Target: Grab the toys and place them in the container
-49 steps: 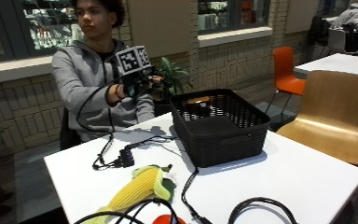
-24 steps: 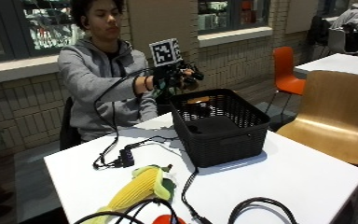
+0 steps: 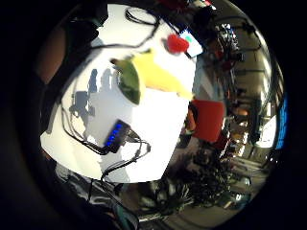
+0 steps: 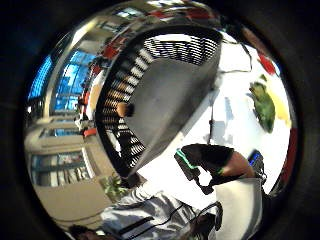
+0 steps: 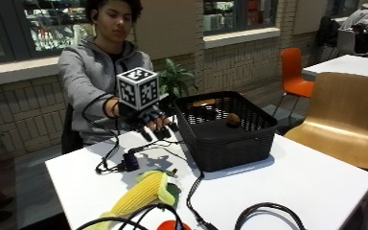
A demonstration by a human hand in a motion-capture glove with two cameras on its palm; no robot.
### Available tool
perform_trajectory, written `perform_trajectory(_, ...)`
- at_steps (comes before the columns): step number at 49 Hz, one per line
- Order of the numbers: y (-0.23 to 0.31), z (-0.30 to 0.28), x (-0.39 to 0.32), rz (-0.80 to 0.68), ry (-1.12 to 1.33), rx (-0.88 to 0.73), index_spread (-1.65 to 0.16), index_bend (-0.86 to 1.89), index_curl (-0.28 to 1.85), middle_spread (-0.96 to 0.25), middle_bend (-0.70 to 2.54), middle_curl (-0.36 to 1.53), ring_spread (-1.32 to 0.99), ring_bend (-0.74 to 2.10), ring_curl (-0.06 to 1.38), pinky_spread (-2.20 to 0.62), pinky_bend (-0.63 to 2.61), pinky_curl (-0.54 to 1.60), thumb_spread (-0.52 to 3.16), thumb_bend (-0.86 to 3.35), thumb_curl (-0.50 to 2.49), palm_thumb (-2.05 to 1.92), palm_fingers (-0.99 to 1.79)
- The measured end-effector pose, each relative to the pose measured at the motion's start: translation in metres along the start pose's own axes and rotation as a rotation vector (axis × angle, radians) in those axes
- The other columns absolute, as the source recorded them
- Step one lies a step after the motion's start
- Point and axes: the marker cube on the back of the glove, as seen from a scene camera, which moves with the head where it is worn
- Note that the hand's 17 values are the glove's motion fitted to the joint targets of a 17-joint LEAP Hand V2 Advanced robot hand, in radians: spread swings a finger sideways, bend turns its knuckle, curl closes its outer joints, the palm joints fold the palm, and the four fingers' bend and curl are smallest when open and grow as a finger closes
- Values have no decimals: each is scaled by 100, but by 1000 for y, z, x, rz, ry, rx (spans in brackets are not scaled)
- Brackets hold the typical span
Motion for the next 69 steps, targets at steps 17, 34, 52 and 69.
perform_trajectory(17, -39, 62, 87, 218, -47, -11, -26, 14, 32, 1, 17, 39, -13, 30, 25, -5, 69, 40, 122, -1, 31, 24, 3)
perform_trajectory(34, -75, 107, 127, 162, -6, 48, -27, 6, 22, 2, 23, 40, -7, 22, 27, 0, 56, 36, 120, -3, 30, 15, -22)
perform_trajectory(52, -59, 81, 117, 58, 73, 235, -27, 10, 20, -19, 87, 71, -32, 123, 59, -10, 52, 34, 161, 29, 39, 52, 77)
perform_trajectory(69, -35, -35, 10, -107, 24, 393, -24, 21, 24, -29, 100, 96, -39, 146, 76, -28, 91, 51, 157, 35, 49, 65, 63)
